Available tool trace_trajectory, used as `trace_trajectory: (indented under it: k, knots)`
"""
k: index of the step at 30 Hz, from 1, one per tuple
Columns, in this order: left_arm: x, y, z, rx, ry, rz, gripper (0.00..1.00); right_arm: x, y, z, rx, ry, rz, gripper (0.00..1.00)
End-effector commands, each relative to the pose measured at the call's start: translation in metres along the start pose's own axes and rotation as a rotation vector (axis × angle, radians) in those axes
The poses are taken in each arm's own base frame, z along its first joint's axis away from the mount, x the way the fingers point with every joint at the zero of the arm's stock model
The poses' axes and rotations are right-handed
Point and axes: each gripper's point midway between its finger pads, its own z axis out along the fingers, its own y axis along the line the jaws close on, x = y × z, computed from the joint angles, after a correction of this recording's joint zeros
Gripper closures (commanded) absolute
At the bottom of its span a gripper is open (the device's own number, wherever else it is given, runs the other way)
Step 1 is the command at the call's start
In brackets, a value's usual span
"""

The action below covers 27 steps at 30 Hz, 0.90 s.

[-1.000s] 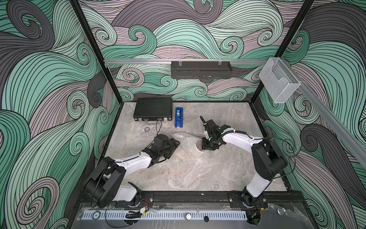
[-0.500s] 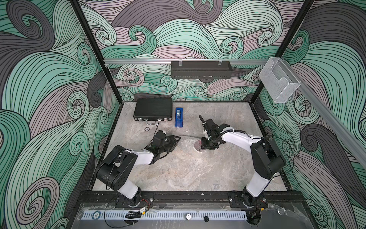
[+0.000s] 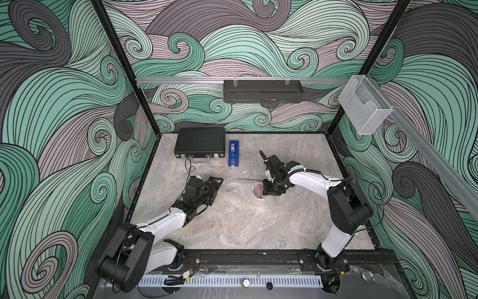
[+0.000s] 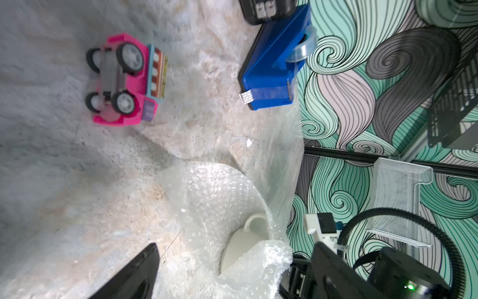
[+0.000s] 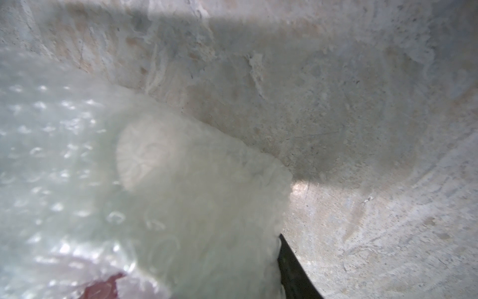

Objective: Wrap mugs in bubble wrap
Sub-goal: Wrap the mug in bubble wrap.

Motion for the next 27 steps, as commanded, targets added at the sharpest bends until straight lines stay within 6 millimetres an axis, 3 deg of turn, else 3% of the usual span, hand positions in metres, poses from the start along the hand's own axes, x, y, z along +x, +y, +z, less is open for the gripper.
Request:
trace_trajectory:
  k: [1, 3, 6, 9, 12, 15, 18, 20, 21, 22, 24, 27]
  knots:
    - [-0.008, 0.023, 0.001, -0.102, -0.046, -0.035, 0.06, 0.005, -0.007, 0.003, 0.039, 0.027, -0.001, 0.64]
    - [0.002, 0.024, 0.004, -0.130, 0.025, -0.042, 0.07, 0.005, -0.006, 0.003, 0.034, 0.025, -0.002, 0.64]
    - [0.016, 0.049, -0.002, -0.240, 0.084, -0.062, 0.08, 0.004, -0.005, 0.002, 0.030, 0.024, 0.001, 0.64]
    - [0.000, 0.070, -0.007, -0.269, -0.035, -0.062, 0.11, 0.004, -0.003, 0.004, 0.025, 0.023, -0.001, 0.64]
    - [-0.014, 0.059, 0.009, -0.216, -0.040, -0.062, 0.17, 0.006, -0.002, 0.005, 0.024, 0.030, -0.006, 0.64]
    - [-0.011, 0.049, 0.040, -0.225, 0.076, -0.059, 0.23, 0.007, -0.002, 0.007, 0.026, 0.036, -0.008, 0.64]
    - [-0.004, 0.055, 0.066, -0.218, 0.157, -0.093, 0.49, 0.008, -0.002, 0.007, 0.025, 0.034, -0.009, 0.64]
    - [-0.002, 0.061, 0.072, -0.208, 0.160, -0.128, 0.85, 0.008, -0.003, 0.005, 0.031, 0.031, -0.009, 0.64]
    - [-0.003, 0.057, 0.072, -0.187, 0.159, -0.135, 0.95, 0.008, -0.004, 0.005, 0.033, 0.028, -0.007, 0.64]
    - [-0.002, 0.050, 0.068, -0.165, 0.159, -0.127, 1.00, 0.008, -0.003, 0.003, 0.032, 0.024, -0.008, 0.64]
    - [-0.002, 0.035, 0.056, -0.149, 0.164, -0.084, 1.00, 0.008, -0.003, 0.003, 0.033, 0.023, -0.005, 0.64]
    - [-0.002, -0.006, 0.038, -0.091, 0.189, 0.049, 1.00, 0.007, -0.003, 0.003, 0.028, 0.020, -0.002, 0.64]
